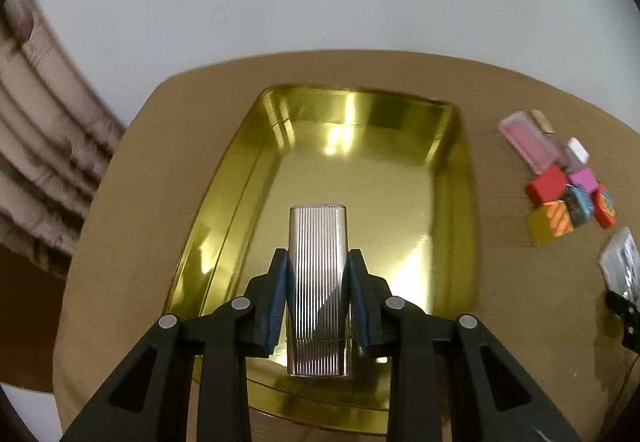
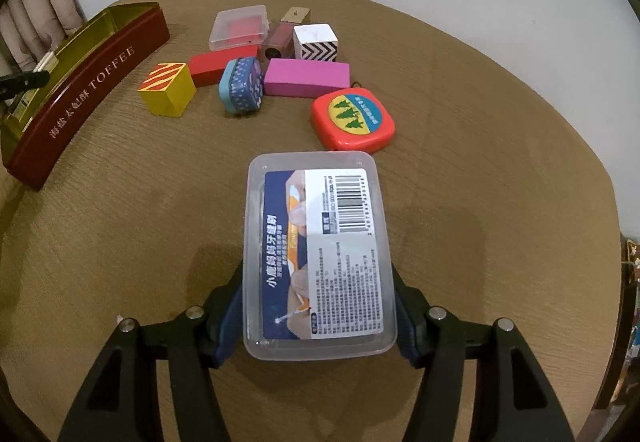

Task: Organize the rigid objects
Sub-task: 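Carry the silver bar into the tin and open the left tool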

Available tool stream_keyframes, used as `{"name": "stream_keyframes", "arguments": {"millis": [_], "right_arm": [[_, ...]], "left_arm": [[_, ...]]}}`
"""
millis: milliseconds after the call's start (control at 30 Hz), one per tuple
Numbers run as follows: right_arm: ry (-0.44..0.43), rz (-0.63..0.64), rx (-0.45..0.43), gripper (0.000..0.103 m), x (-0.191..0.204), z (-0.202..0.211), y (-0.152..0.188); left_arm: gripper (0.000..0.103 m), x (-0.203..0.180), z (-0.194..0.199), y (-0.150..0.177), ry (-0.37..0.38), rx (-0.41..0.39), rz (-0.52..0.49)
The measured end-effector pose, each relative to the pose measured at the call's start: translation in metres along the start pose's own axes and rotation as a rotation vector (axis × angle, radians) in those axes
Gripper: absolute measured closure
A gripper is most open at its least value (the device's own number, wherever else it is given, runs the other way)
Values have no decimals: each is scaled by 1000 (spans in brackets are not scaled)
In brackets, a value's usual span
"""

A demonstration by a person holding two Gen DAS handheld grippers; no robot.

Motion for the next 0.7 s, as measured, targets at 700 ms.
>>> {"name": "stream_keyframes", "arguments": {"millis": [700], "right_arm": [[-78, 41, -58, 40, 61, 24, -34]], "left_arm": [[77, 13, -35, 15, -42, 44, 65]]}}
Point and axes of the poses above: each gripper's, at about its wrist camera, not at the fingertips, and z roughly against the way its jaws point, x to its left, y to its underside, the point moved 6 cm from there along -z, roughly the way its jaws point, and after that the axes turned 2 degrees about -x, right-handed, at the moved point
